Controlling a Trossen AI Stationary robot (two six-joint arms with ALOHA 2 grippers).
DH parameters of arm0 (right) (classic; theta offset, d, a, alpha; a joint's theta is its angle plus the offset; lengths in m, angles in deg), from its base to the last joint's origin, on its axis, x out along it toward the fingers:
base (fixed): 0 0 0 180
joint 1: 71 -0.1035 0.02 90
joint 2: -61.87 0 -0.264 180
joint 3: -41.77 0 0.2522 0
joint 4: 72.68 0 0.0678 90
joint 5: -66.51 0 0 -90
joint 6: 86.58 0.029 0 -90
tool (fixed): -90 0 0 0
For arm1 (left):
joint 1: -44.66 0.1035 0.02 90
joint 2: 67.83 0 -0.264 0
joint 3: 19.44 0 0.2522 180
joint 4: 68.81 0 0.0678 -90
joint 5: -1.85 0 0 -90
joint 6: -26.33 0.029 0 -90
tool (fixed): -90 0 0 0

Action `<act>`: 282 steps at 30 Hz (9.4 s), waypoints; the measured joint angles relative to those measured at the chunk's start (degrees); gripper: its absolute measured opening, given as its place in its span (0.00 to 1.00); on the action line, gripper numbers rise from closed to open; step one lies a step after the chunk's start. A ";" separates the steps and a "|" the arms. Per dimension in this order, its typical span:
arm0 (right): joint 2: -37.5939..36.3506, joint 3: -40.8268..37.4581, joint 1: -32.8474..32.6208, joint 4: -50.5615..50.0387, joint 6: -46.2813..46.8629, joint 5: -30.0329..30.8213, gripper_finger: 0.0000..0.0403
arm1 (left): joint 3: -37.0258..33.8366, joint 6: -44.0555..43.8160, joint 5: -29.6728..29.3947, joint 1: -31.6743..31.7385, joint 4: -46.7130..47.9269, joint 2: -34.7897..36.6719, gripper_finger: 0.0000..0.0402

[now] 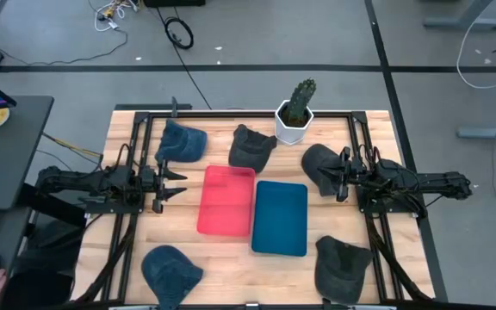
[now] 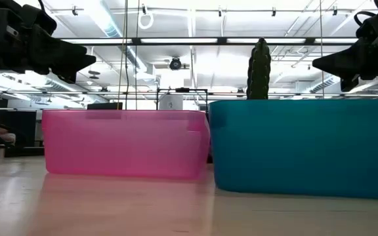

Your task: Pick & Place hat

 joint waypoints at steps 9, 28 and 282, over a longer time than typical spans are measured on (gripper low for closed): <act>0.01 0.00 -0.01 0.01 -0.01 0.01 0.03 | 0.01 0.00 0.00 -0.01 0.00 0.00 0.43; 0.00 0.00 0.00 -0.01 0.00 0.00 0.03 | 0.01 0.00 0.00 -0.01 0.01 0.00 0.43; 31.94 83.90 0.09 -37.55 -13.07 -5.33 0.03 | -0.01 0.00 0.00 0.00 -0.01 0.00 0.43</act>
